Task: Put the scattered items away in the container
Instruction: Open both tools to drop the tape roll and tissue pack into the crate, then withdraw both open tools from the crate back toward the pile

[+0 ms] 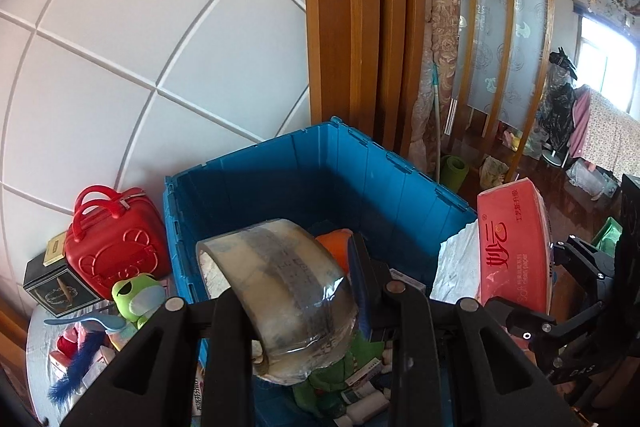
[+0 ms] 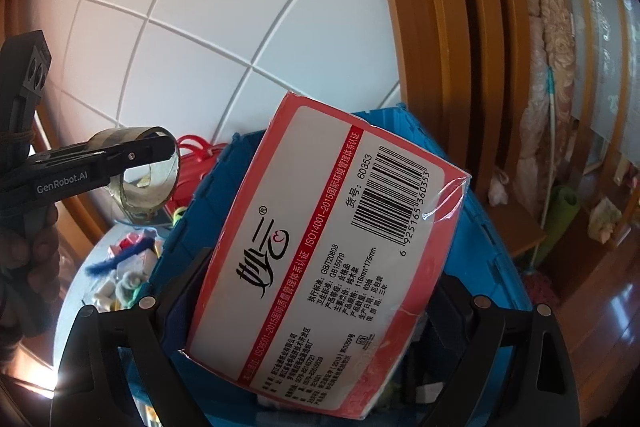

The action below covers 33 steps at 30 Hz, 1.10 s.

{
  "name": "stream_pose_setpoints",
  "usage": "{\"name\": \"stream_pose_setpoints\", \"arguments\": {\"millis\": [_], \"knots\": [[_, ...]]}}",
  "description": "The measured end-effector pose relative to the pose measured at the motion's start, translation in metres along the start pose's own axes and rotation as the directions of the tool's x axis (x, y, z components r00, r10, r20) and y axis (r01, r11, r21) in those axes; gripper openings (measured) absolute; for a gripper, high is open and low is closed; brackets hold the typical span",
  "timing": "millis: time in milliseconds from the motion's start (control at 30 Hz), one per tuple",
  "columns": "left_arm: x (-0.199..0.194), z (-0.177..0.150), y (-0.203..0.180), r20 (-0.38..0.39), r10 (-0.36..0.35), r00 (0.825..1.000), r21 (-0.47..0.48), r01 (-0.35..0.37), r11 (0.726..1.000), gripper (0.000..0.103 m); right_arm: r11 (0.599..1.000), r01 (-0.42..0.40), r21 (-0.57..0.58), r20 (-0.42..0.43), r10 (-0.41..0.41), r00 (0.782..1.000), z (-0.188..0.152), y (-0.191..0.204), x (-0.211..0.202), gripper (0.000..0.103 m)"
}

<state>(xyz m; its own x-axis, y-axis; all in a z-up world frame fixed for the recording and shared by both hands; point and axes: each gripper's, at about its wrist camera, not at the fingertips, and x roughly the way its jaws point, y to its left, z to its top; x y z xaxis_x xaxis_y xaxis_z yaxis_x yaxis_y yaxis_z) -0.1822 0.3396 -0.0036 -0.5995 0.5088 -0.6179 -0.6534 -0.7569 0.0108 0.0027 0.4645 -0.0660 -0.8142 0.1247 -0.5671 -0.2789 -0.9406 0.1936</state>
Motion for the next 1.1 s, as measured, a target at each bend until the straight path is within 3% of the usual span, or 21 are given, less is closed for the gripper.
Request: {"name": "stream_pose_setpoints", "arguments": {"millis": [300,333,367,400,433,467,1100], "knots": [[0.013,0.006,-0.009,-0.011,-0.010,1.000,-0.006,0.010,1.000,0.026,0.999,0.041,0.013,0.016,-0.041,0.999,0.003,-0.013,-0.002,0.100],[0.015,0.007,-0.009,-0.018,-0.011,1.000,-0.011,0.011,1.000,0.032,0.999,0.041,0.009,0.017,-0.041,0.999,0.004,-0.014,-0.002,0.103],[0.016,0.008,-0.008,-0.029,-0.015,0.999,-0.016,0.014,1.000,0.053,0.999,0.043,0.003,0.018,-0.043,0.999,0.004,-0.013,-0.001,0.103],[0.016,0.007,-0.005,-0.033,-0.021,0.999,-0.032,0.020,0.999,0.067,0.999,0.046,-0.002,0.019,-0.046,0.999,0.005,-0.012,0.000,0.103],[0.016,0.007,-0.003,-0.031,-0.024,0.999,-0.051,0.022,0.998,0.092,0.999,0.049,-0.006,0.020,-0.048,0.999,0.005,-0.011,0.001,0.103],[0.015,0.006,-0.001,-0.023,-0.020,1.000,-0.064,0.019,0.998,0.097,0.999,0.050,-0.008,0.021,-0.050,0.999,0.005,-0.010,0.003,0.103],[-0.010,-0.018,0.028,-0.017,0.041,0.999,-0.113,-0.043,0.993,0.097,0.999,-0.021,-0.027,0.011,0.021,1.000,0.006,0.005,0.013,0.103]]}}
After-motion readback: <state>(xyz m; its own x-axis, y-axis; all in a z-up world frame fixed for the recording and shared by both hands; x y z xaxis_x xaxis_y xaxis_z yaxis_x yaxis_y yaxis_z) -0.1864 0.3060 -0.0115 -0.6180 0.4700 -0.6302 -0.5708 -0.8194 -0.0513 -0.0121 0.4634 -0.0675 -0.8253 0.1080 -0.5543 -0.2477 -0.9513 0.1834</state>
